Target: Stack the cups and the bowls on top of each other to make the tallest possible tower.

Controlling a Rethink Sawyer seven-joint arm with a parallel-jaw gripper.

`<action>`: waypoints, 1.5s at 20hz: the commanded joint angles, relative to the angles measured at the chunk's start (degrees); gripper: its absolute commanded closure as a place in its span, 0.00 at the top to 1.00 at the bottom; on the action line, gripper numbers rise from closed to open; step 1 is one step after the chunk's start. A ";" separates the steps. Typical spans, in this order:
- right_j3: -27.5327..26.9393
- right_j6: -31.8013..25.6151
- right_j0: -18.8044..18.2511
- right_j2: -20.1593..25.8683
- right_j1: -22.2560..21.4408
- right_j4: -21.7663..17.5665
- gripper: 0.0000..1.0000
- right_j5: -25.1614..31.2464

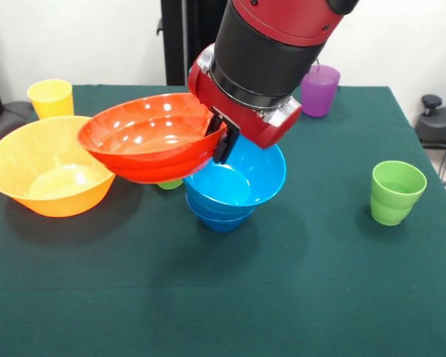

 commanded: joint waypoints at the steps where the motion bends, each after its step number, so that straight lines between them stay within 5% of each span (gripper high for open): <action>1: -3.19 7.25 1.12 1.04 1.03 1.44 0.00 6.47; 20: -9.47 11.12 5.11 -3.05 5.67 5.24 0.00 9.11; 30: -7.50 11.76 6.24 -5.06 5.64 7.37 0.00 7.15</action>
